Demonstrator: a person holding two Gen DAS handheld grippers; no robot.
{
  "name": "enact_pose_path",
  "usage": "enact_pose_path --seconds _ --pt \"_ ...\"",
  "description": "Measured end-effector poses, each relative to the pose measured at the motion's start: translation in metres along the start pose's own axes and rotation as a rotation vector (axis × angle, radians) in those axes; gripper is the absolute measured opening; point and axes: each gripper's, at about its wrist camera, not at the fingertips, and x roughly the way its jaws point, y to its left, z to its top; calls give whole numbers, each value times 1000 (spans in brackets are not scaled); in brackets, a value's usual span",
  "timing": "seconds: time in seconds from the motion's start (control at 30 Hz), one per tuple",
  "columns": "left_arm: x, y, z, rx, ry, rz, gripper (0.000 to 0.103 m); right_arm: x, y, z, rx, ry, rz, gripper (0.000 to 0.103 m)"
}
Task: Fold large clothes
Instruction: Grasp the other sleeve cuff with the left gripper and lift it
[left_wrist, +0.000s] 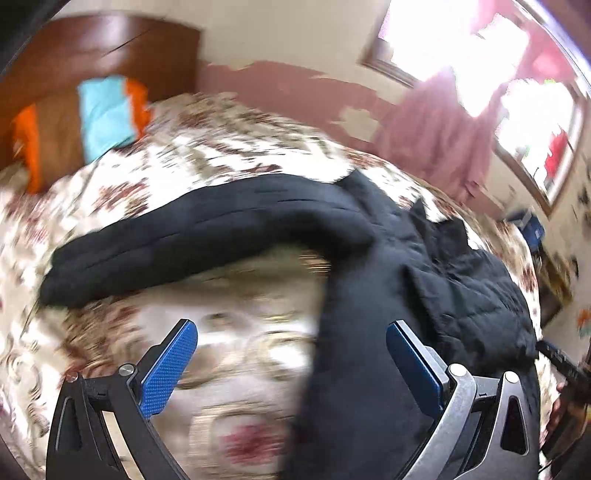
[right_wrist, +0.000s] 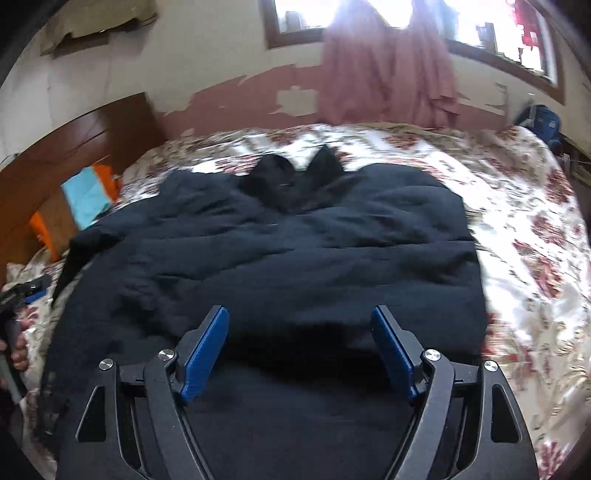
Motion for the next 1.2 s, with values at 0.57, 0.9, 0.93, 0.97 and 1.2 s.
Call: enact_pose_path --seconds 0.57,0.9,0.93,0.97,1.2 --pt "55 220 -20 -801 26 -140 103 108 210 34 -205 16 -33 75" --pt "85 250 -11 -962 14 -198 102 154 205 28 -84 60 -58 75" --pt "84 252 -11 -981 -5 -187 100 154 205 27 -86 58 -59 76" --pt "82 252 -10 -988 -18 -177 98 154 205 26 -85 57 -59 77" --pt "65 256 -7 -966 -101 -104 32 155 201 26 -74 54 -56 80"
